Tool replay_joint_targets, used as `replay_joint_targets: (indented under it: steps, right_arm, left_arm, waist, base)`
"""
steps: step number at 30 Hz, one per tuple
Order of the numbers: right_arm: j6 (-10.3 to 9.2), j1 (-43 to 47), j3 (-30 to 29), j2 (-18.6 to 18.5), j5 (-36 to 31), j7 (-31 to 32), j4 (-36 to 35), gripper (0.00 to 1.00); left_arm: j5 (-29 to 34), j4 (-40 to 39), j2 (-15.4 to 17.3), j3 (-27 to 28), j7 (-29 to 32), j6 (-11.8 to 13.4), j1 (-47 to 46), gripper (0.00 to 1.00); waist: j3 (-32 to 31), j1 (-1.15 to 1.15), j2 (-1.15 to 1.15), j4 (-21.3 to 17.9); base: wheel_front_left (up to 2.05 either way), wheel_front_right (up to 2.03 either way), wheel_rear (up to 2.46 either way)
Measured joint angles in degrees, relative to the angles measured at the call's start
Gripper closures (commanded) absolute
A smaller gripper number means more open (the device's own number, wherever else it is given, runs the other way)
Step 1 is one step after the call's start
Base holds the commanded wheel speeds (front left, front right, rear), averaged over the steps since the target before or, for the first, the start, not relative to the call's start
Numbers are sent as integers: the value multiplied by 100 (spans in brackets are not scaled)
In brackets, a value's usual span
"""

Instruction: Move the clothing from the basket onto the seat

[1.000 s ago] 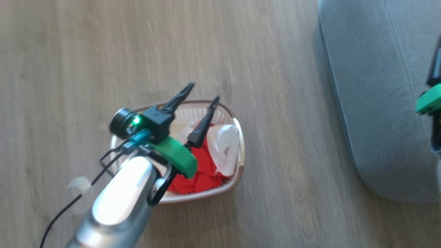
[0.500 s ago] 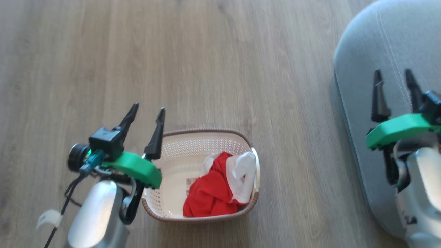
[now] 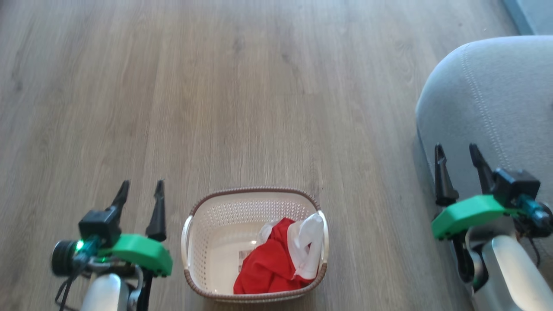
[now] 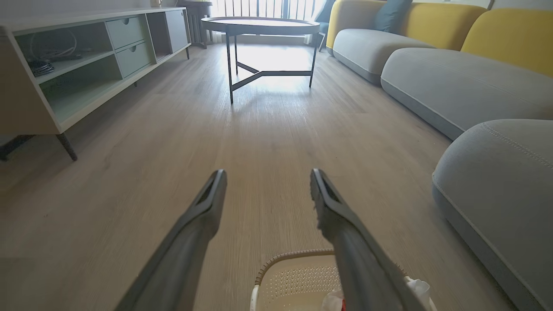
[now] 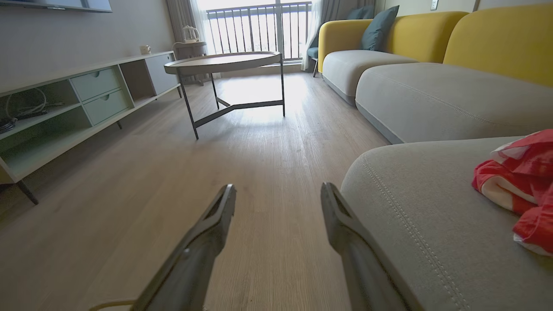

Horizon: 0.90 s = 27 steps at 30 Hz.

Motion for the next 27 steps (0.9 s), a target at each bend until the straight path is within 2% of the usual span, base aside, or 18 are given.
replay_joint_targets:
  steps: [8, 13, 27]
  right_arm:
    - [0, 316, 11, 31, -51, 0, -74, 0]
    - [0, 495, 240, 120, -86, 0, -108, 0]
    - [0, 577, 333, 148, -110, 0, -122, 0]
  left_arm:
    - [126, -202, -94, 276, 0, 77, 374, 0]
    - [178, -376, -121, 436, 0, 94, 471, 0]
    - [219, -506, -147, 522, 0, 142, 536, 0]
  waist:
    - [-180, 0, 0, -137]
    - [-244, 0, 0, -148]
    - [-252, 0, 0, -126]
  base:
    - [0, 0, 0]
    - [0, 0, 0]
    - [0, 0, 0]
